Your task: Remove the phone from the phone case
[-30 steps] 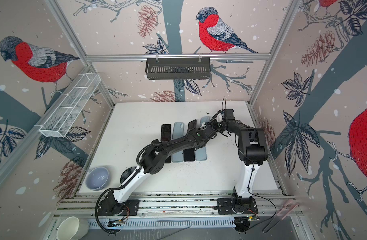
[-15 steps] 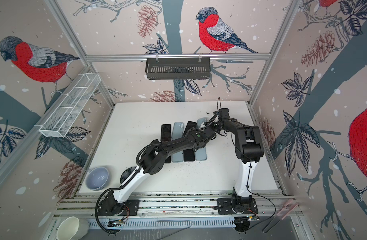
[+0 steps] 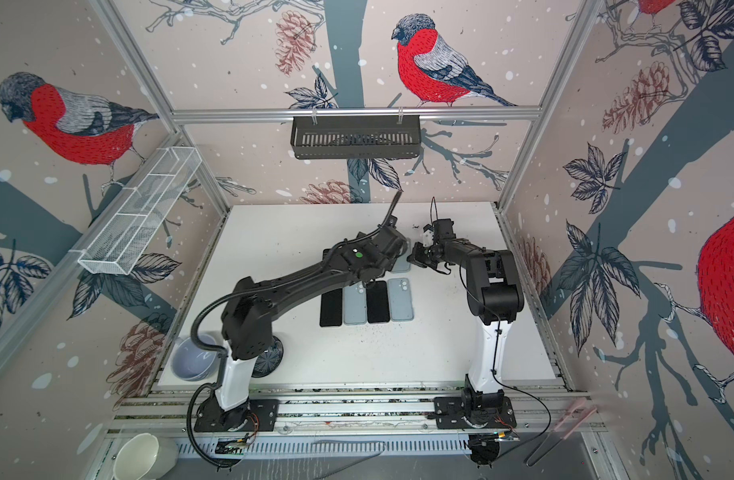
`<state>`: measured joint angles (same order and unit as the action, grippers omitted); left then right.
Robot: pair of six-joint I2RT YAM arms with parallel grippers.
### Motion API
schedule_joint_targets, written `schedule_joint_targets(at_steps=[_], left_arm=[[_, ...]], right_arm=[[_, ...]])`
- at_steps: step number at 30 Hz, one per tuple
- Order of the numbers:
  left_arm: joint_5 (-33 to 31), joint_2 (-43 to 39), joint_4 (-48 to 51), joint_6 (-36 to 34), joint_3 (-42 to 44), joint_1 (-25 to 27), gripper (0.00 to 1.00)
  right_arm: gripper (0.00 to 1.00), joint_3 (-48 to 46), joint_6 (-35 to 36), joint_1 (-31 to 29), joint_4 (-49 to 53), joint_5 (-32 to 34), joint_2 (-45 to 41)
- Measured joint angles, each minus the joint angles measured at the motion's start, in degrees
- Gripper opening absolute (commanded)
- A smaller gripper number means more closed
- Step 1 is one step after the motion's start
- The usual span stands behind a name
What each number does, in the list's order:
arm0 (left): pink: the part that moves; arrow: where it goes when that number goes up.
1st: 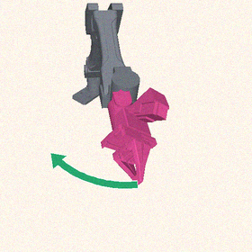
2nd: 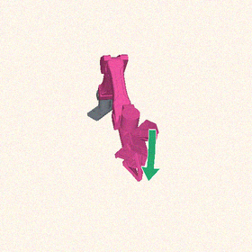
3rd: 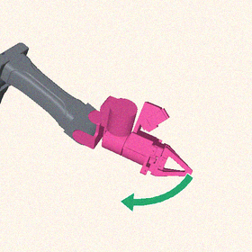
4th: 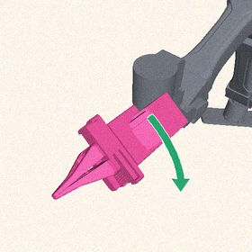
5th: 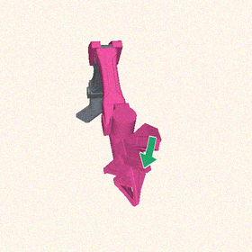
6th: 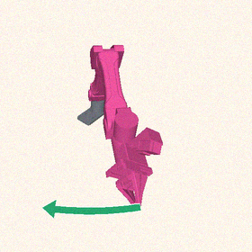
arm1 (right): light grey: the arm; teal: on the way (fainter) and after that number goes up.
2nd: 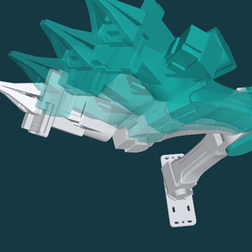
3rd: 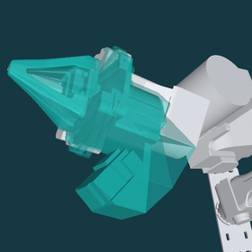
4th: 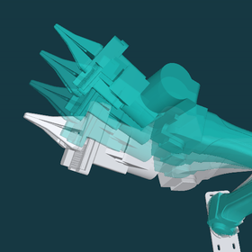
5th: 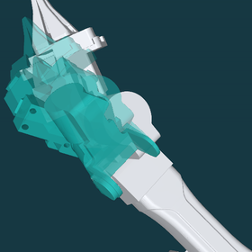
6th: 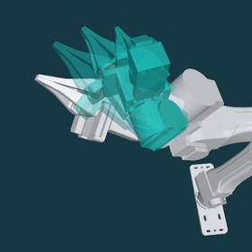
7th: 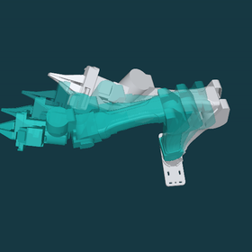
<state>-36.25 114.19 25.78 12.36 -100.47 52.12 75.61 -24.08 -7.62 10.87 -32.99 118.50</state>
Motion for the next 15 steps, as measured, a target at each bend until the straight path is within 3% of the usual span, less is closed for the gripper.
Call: schedule_joint_targets(at_steps=[9, 15], left_arm=[[5.6, -17.9, -6.1, 4.6, 19.8, -5.2, 0.95], [6.5, -24.8, -8.5, 7.0, 27.8, -6.4, 0.99]], right_arm=[[0.0, 4.4, 3.5, -1.0, 3.3, 1.7, 3.0], [0.0, 6.1, 6.1, -1.4, 4.7, 2.3, 4.4]])
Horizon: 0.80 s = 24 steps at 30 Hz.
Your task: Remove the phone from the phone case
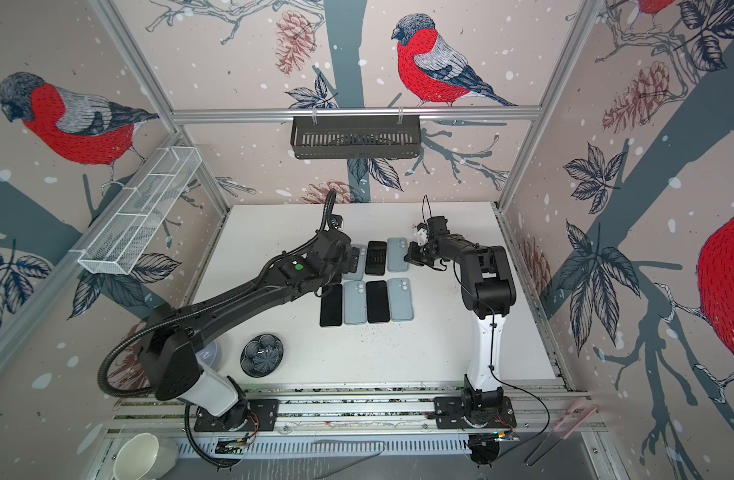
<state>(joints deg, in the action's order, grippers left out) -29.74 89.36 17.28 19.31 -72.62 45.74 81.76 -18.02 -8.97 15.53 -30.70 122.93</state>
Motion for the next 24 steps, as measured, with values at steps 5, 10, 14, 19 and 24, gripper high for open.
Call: schedule_joint_targets(at_steps=[5, 10, 14, 19, 24], left_arm=[[0.7, -4.7, -1.9, 1.7, 5.0, -1.2, 0.99], [1.2, -9.2, -3.5, 3.0, 9.4, -2.4, 0.99], [1.4, -11.2, -4.3, 4.1, 12.2, -3.2, 0.99], [1.6, -13.4, -4.7, 4.9, 15.2, -3.9, 0.99], [2.8, -18.3, -5.6, 6.3, 20.7, -6.9, 0.99]], right_arm=[[0.0, 0.6, 0.9, -0.7, 0.0, 0.0, 0.4], [0.02, 1.8, 2.0, -1.5, 0.4, 0.0, 1.2], [0.23, 2.3, 2.2, -1.8, 0.7, 0.2, 1.5], [0.55, 0.8, 3.0, -1.5, -0.3, 0.4, -0.4], [1.0, -7.6, 1.3, 1.2, -2.0, 4.4, -8.8]])
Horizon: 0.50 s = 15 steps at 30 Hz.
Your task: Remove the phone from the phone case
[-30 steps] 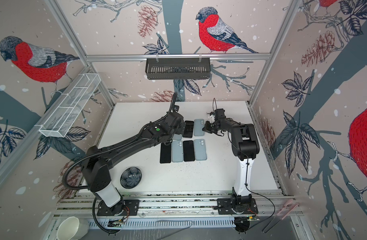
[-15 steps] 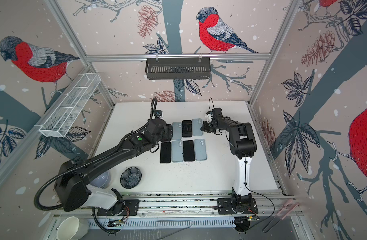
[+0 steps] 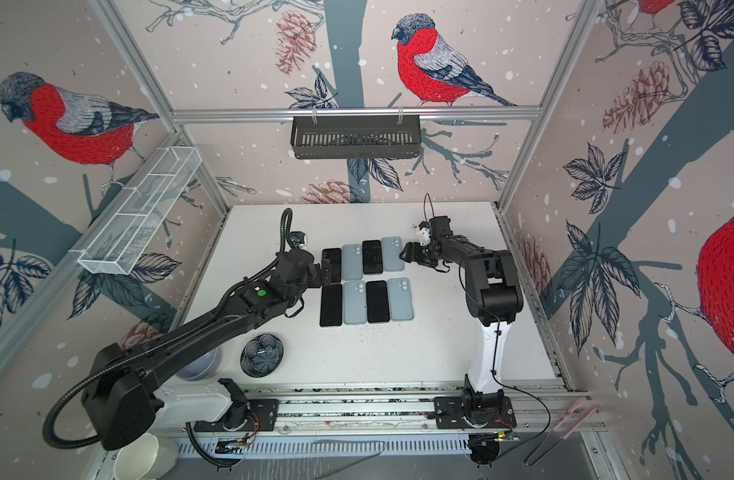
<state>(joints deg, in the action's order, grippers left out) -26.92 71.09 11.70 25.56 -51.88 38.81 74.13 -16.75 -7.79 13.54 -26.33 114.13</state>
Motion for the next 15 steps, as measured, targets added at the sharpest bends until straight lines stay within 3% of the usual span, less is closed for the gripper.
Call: schedule_joint_targets(at_steps=[7, 11, 15], left_arm=[[2.4, -10.7, -6.0, 0.5, 10.6, -10.8, 0.99], [1.3, -15.2, -11.9, -1.4, 18.8, -17.5, 0.99], [-2.3, -18.5, -21.1, -4.8, 28.3, -23.8, 0.99]], right_arm=[[0.99, -19.4, -2.8, 1.9, -12.5, 6.2, -25.3], [0.99, -37.3, -3.4, 2.2, -24.6, 17.0, -44.2], [1.0, -60.4, -0.7, 0.8, -43.6, 28.7, -61.1]])
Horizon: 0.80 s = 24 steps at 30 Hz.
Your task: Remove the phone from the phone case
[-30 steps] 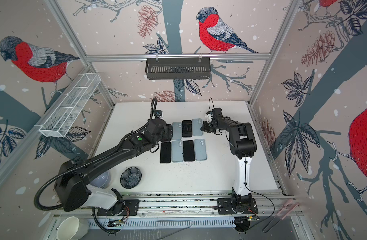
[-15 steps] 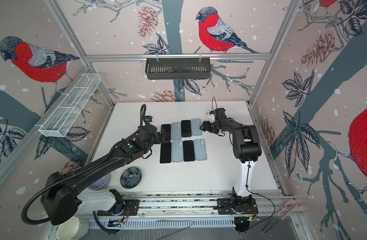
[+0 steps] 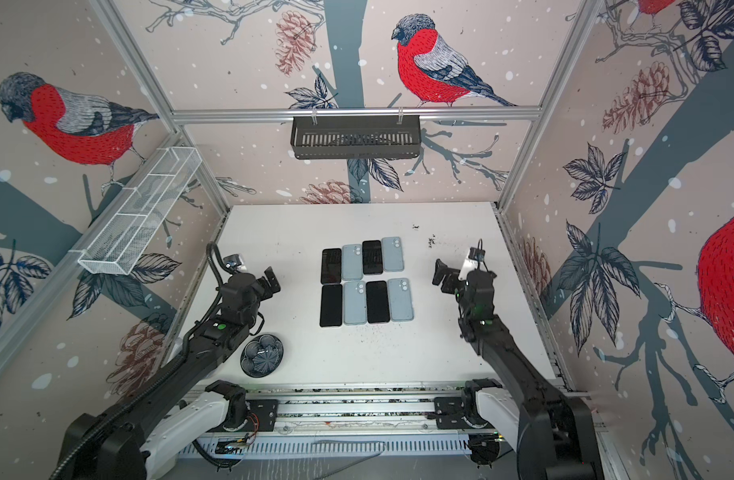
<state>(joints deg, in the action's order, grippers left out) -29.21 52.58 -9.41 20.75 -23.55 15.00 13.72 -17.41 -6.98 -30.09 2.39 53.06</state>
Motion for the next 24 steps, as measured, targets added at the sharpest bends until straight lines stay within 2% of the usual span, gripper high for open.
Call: schedule_joint_targets(at_steps=[2, 4, 6, 9, 12, 18, 22, 24], left_arm=[[-1.8, -1.0, -6.6, -2.6, 5.4, -1.0, 0.99], [-2.9, -0.8, -12.7, -5.3, 10.0, -1.7, 0.99], [-3.5, 1.2, -19.8, -7.6, 13.6, -2.4, 0.99], [-2.3, 7.5, -31.4, -11.9, 17.6, -2.7, 0.97], [-1.8, 15.1, -43.4, -16.0, 19.8, -3.0, 0.96], [3.3, 25.8, -61.6, -22.0, 18.9, -3.7, 0.96], [6.9, 36.5, -70.9, -24.1, 17.7, -5.4, 0.97], [7.9, 37.5, -69.8, -24.2, 15.5, -6.6, 0.97]], right_arm=[[1.0, -8.6, 2.3, -0.4, -6.7, 5.1, -3.8], [1.0, -12.4, 4.2, 0.0, -10.6, 9.6, -4.9], [1.0, -13.3, 5.8, 0.3, -16.5, 12.5, -3.6], [1.0, -13.5, 8.0, 0.2, -25.5, 13.4, 0.2], [1.0, -13.5, 11.0, -0.4, -34.9, 13.7, 7.3], [1.0, -13.4, 17.0, -1.9, -49.7, 13.6, 25.5], [1.0, -9.6, 17.3, 0.0, -52.8, 15.4, 33.5], [0.99, -5.6, 16.3, 1.6, -50.6, 15.8, 34.2]])
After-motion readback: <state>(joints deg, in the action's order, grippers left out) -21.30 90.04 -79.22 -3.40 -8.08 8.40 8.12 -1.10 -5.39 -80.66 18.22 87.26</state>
